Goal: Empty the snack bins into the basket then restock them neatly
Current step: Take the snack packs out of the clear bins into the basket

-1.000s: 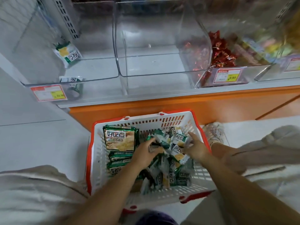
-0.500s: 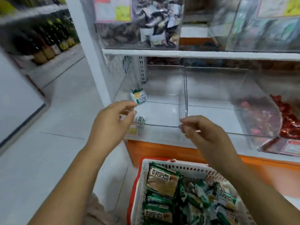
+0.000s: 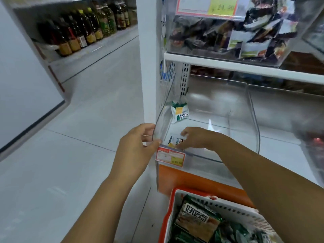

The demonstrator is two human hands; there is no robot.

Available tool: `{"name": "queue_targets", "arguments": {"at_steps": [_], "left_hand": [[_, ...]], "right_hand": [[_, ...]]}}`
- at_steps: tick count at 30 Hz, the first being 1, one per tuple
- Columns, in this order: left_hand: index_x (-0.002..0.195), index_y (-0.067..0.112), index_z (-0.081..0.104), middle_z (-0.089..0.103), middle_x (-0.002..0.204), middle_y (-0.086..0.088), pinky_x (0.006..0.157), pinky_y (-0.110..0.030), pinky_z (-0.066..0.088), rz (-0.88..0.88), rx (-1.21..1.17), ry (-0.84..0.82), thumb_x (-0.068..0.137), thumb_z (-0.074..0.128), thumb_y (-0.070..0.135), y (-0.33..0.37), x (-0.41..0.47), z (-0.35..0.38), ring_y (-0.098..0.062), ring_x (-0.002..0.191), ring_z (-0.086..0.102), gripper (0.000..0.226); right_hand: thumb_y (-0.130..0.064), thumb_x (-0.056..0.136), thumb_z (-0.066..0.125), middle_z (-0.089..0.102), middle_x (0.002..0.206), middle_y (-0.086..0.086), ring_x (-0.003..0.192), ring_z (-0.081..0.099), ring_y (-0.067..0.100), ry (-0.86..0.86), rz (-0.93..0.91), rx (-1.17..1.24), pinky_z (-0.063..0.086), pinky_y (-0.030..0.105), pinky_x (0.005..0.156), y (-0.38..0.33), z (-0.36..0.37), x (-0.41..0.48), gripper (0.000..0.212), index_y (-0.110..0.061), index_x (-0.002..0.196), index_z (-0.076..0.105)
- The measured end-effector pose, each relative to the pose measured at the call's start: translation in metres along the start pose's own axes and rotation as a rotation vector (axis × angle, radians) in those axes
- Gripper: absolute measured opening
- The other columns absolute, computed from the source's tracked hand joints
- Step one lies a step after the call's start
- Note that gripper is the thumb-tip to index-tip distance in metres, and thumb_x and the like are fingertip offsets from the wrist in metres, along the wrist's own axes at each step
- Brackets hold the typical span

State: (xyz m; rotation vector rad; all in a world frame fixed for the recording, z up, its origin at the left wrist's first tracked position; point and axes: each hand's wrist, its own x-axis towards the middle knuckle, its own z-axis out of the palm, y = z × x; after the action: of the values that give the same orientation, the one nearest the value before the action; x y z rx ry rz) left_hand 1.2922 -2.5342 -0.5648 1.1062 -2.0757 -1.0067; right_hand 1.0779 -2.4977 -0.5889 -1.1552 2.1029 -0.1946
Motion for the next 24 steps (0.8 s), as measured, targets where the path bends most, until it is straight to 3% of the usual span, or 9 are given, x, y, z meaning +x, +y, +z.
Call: {"name": "queue_targets", "arguments": {"at_steps": [3,6,8,10,12,14,16,19,24], "left_hand": [[0.093,0.034,0.060,0.066,0.086,0.018,0.064,-0.005,0.046,-0.020,-0.033,-0.006,0.082,0.077,0.020,-0.001,0.007,0.002,0.003,0.081,0.062,0.025],[0.087,0.032,0.060,0.066,0.082,0.015,0.064,-0.004,0.045,-0.035,-0.042,-0.015,0.081,0.077,0.019,-0.002,0.012,0.002,0.005,0.079,0.060,0.023],[0.086,0.032,0.059,0.066,0.081,0.015,0.064,-0.004,0.046,-0.043,-0.042,-0.023,0.082,0.077,0.021,-0.004,0.015,0.002,0.007,0.080,0.060,0.022],[0.085,0.032,0.059,0.066,0.082,0.016,0.064,-0.004,0.046,-0.052,-0.024,-0.033,0.082,0.077,0.024,-0.006,0.018,0.001,0.008,0.080,0.060,0.020],[0.083,0.032,0.059,0.066,0.081,0.017,0.063,-0.004,0.045,-0.057,-0.023,-0.030,0.083,0.076,0.023,-0.007,0.021,0.000,0.005,0.078,0.062,0.019],[0.081,0.032,0.059,0.066,0.081,0.016,0.063,-0.003,0.044,-0.052,-0.033,-0.029,0.083,0.076,0.021,-0.008,0.024,0.001,0.003,0.077,0.062,0.020],[0.080,0.031,0.059,0.066,0.081,0.015,0.064,-0.004,0.045,-0.049,-0.044,-0.034,0.083,0.076,0.019,-0.009,0.025,0.001,0.002,0.078,0.062,0.021],[0.079,0.032,0.059,0.066,0.081,0.015,0.065,-0.005,0.045,-0.039,-0.049,-0.040,0.084,0.075,0.019,-0.010,0.025,0.001,0.005,0.081,0.061,0.021],[0.080,0.031,0.058,0.066,0.082,0.014,0.064,-0.004,0.044,-0.028,-0.062,-0.039,0.084,0.075,0.017,-0.011,0.024,0.002,0.004,0.081,0.060,0.022]], "right_hand": [[-0.038,0.072,0.082,0.056,0.109,0.002,0.101,0.052,0.022,0.047,-0.014,0.066,0.045,0.030,0.075,0.003,-0.009,0.014,0.047,-0.010,0.105,0.062],[-0.032,0.063,0.087,0.049,0.122,0.008,0.111,0.051,0.028,0.421,-0.053,0.175,0.048,0.032,0.089,0.010,-0.028,0.040,0.044,-0.022,0.099,0.062],[-0.026,0.063,0.087,0.047,0.123,0.010,0.111,0.051,0.027,0.527,-0.097,0.217,0.047,0.029,0.086,0.012,-0.038,0.057,0.044,-0.018,0.099,0.063],[-0.017,0.067,0.085,0.040,0.129,0.008,0.111,0.049,0.023,0.481,-0.114,0.280,0.043,0.026,0.081,0.012,-0.041,0.068,0.054,-0.013,0.113,0.056],[-0.012,0.067,0.085,0.037,0.138,0.008,0.114,0.049,0.024,0.423,-0.133,0.374,0.043,0.027,0.080,0.010,-0.045,0.076,0.076,-0.020,0.129,0.042],[-0.012,0.065,0.087,0.031,0.146,0.007,0.126,0.042,0.025,0.326,-0.151,0.392,0.043,0.032,0.091,0.005,-0.049,0.082,0.108,-0.030,0.147,0.019],[-0.019,0.064,0.088,0.027,0.151,0.003,0.132,0.037,0.027,0.229,-0.138,0.291,0.040,0.037,0.103,0.001,-0.053,0.087,0.123,-0.038,0.151,0.003],[-0.027,0.065,0.088,0.024,0.155,0.000,0.133,0.036,0.027,0.130,-0.139,0.246,0.038,0.039,0.107,-0.002,-0.054,0.091,0.122,-0.037,0.152,0.004],[-0.025,0.061,0.090,0.028,0.143,0.002,0.123,0.040,0.024,0.207,-0.131,0.269,0.041,0.031,0.094,0.001,-0.046,0.087,0.108,-0.035,0.147,0.025]]}}
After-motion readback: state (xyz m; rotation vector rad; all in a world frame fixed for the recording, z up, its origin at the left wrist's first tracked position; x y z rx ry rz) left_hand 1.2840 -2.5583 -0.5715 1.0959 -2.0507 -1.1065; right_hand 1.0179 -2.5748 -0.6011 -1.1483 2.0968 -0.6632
